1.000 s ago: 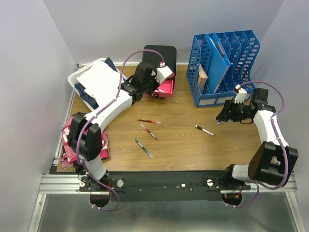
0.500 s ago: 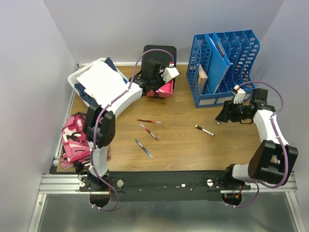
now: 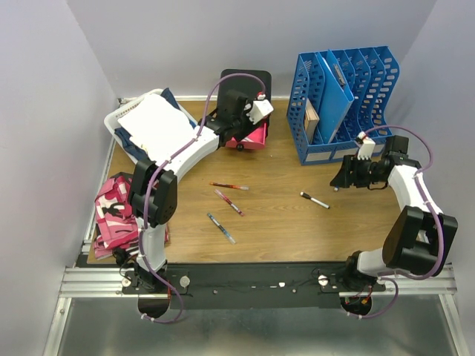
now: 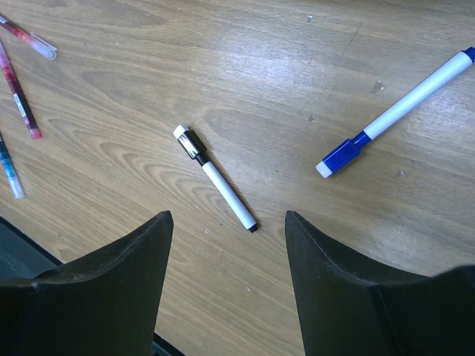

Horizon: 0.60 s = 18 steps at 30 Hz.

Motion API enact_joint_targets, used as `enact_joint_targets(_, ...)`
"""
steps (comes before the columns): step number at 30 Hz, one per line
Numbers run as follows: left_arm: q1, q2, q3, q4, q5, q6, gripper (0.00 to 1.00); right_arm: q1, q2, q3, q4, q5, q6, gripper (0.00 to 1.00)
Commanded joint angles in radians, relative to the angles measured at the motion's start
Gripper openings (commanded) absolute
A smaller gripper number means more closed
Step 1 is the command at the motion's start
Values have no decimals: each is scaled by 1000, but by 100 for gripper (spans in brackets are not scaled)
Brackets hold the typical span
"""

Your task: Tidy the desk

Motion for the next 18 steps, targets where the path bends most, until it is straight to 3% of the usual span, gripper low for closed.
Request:
enact_joint_targets(1, 3, -68, 15, 30, -58, -69, 64, 36, 16, 20, 51, 95, 73, 69)
enact_joint_targets(5, 8, -176, -86, 112, -119, -150, 85, 82, 26, -2, 166, 293, 206, 69)
enact_joint_targets(9, 17, -330, -247, 166, -141, -252, 96, 139, 50, -26, 284, 581, 393, 69)
enact_joint_targets(11, 25, -378, -295, 180, -142, -327, 99, 170, 75, -44, 345, 724, 470, 69)
enact_joint_targets(18, 54, -585, -479, 120, -122, -587, 99, 187, 159, -52, 427, 806, 558, 61)
